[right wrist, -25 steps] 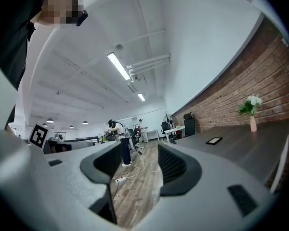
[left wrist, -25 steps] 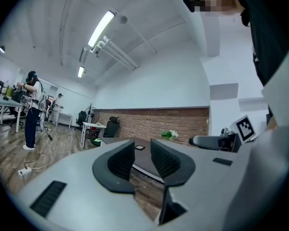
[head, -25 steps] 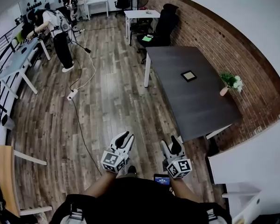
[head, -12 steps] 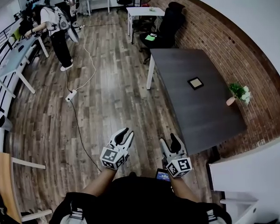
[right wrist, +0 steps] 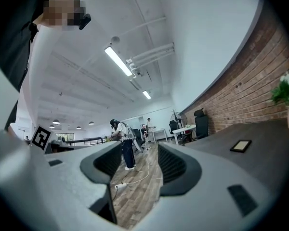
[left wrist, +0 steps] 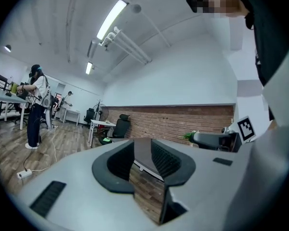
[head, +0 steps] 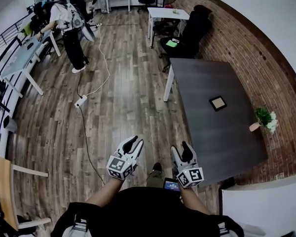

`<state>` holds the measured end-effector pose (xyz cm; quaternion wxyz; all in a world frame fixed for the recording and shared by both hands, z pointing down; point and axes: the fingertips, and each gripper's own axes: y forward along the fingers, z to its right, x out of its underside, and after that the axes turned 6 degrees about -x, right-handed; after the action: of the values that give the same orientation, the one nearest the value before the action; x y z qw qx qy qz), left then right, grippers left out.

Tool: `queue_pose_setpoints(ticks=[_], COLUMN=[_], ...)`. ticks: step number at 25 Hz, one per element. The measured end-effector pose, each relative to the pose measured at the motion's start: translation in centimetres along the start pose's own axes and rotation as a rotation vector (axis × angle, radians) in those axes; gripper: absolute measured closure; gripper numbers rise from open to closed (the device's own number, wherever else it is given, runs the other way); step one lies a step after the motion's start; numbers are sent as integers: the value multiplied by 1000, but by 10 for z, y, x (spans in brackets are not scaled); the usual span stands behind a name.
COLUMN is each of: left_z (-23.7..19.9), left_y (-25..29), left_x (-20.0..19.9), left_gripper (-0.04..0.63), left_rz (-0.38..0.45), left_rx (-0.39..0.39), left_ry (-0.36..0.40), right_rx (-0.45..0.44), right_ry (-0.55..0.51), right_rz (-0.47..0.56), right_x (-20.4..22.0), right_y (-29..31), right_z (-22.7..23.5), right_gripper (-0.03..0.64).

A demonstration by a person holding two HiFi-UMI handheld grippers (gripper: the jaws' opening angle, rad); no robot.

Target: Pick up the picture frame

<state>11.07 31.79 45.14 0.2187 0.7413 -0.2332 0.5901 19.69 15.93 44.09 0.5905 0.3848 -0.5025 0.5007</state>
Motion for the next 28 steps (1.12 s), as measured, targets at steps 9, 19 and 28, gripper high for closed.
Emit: queue_pose_setpoints(ticks=[9, 19, 28], left_z=[-19, -43, -75], left_y=[120, 204, 244], left_x=[-32, -50, -51], left_gripper=[503, 503, 503], left_rz=[8, 29, 33], left_rx=[-62, -130, -142], left_ry=[22, 34, 27], right_rx=[-92, -128, -118], right_ry=[2, 50, 51], right_rz=[12, 15, 2], right_x=[-33, -33, -28], right_y=[83, 140, 180], right_z=[99, 176, 212], right_gripper=[379, 379, 379])
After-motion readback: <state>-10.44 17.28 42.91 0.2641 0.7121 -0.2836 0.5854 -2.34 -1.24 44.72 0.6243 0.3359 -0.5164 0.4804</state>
